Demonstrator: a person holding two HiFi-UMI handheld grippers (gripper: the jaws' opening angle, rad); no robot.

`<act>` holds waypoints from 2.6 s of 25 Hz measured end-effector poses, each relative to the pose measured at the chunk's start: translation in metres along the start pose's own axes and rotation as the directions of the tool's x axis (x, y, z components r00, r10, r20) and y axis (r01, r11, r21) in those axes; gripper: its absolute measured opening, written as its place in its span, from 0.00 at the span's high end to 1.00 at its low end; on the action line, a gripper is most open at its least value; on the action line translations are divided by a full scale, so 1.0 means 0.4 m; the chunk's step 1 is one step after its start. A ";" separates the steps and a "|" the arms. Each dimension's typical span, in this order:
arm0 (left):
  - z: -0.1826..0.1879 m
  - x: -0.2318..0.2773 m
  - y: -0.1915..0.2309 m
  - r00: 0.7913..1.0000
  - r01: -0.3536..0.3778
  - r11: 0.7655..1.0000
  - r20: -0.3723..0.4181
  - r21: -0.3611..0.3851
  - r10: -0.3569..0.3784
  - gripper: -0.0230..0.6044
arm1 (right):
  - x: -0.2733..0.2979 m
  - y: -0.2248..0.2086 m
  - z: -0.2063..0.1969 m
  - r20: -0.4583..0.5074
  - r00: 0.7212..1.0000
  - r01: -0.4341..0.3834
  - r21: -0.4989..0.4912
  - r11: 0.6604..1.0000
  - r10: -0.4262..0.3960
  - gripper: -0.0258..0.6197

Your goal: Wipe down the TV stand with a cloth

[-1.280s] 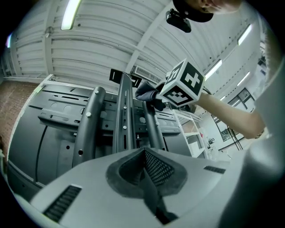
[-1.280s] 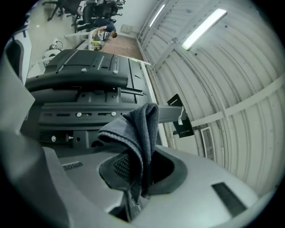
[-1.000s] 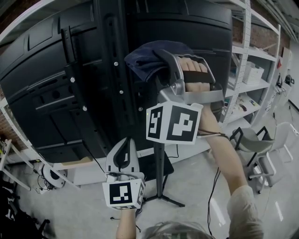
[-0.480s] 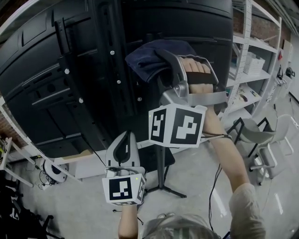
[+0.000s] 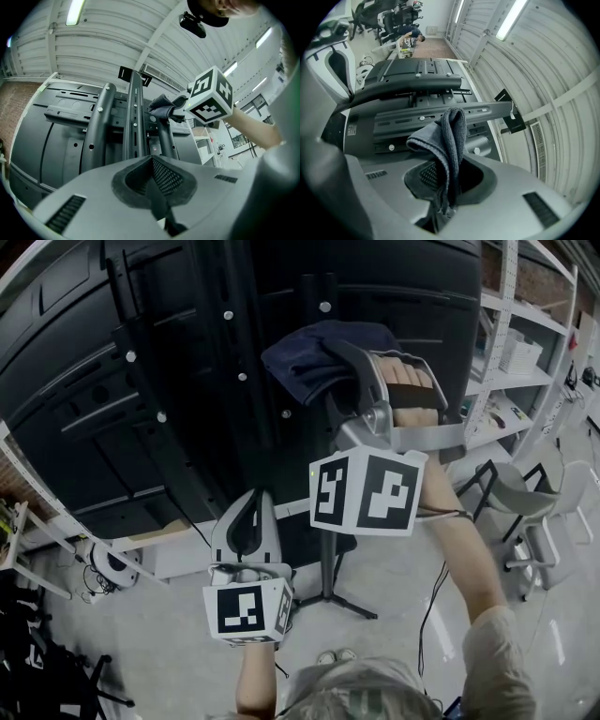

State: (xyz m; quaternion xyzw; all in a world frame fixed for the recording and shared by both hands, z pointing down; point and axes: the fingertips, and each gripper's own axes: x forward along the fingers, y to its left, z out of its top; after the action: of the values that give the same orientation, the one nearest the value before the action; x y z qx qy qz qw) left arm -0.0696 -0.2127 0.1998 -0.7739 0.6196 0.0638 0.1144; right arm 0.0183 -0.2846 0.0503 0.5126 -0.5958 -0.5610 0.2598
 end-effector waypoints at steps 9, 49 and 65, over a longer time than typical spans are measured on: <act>-0.028 -0.008 0.011 1.000 -0.002 1.000 -0.022 -0.015 0.001 0.94 | -0.024 0.074 -0.014 -0.020 0.998 -0.062 0.023 0.998 0.062 0.87; -0.162 -0.021 -0.050 0.993 0.021 0.998 -0.113 -0.064 -0.028 0.94 | -0.127 0.394 -0.101 -0.061 0.958 -0.273 0.120 0.954 0.282 0.87; -0.236 -0.036 -0.043 0.991 -0.054 0.996 -0.129 -0.072 0.044 0.94 | -0.197 0.616 -0.151 -0.073 0.887 -0.439 0.173 0.882 0.456 0.87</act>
State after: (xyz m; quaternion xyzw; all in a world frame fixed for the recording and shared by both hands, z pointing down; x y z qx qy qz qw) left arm -0.0602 -0.2196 0.2960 -0.7648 0.6415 0.0405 0.0440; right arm 0.0198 -0.2760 0.3159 0.4100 -0.7235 -0.4093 0.3754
